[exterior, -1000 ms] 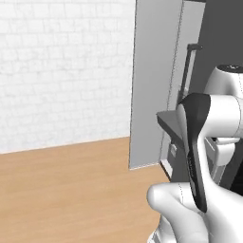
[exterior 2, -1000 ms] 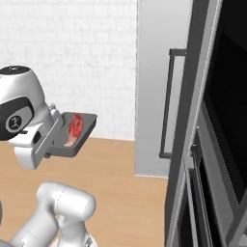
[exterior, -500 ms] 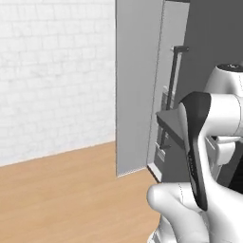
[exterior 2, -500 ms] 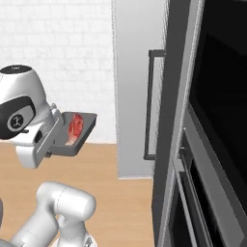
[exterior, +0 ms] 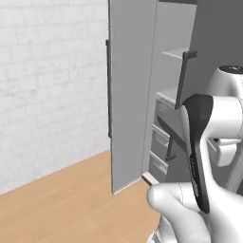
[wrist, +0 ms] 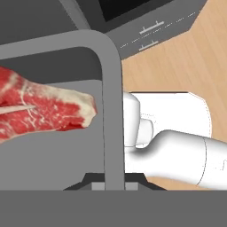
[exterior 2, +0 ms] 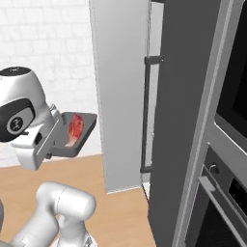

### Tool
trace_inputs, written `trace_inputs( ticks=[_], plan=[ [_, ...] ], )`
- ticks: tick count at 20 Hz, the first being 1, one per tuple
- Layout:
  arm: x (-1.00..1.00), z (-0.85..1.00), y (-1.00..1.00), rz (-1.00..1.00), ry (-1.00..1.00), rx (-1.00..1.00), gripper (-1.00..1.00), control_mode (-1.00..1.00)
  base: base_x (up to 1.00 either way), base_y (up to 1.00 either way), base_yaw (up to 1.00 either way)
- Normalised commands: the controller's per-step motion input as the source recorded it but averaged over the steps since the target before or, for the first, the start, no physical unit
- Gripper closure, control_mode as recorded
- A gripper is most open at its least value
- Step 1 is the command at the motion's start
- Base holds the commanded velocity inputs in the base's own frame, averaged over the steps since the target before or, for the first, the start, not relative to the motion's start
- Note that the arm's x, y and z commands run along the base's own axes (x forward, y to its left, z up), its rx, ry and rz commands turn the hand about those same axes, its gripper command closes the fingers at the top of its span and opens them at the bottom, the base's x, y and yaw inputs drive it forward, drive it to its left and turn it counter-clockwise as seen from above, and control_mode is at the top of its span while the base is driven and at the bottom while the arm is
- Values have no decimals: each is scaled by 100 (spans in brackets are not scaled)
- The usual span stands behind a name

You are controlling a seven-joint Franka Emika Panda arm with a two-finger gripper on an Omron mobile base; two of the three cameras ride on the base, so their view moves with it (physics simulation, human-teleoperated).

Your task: Take the meat container that has the steak and place it on the second highest rack of the freezer. Then take the vegetable container that has the avocado and bell pepper and place it on the highest rack of the freezer.

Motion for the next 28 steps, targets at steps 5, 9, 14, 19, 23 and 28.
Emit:
trace_inputs(
  ticks=[5, 9, 14, 19, 23, 28],
  plan=[
    [0, 0, 0, 0, 0, 0, 100, 100, 40, 29, -43],
    [0, 0, 0, 0, 0, 0, 100, 100, 28, 23, -49],
    [0, 0, 0, 0, 0, 0, 100, 100, 34, 20, -42],
    [0, 0, 0, 0, 0, 0, 100, 100, 51, 39, -26],
    [0, 0, 0, 0, 0, 0, 100, 100, 54, 46, -25],
    [0, 0, 0, 0, 0, 0, 100, 100, 46, 28, -26]
  ],
)
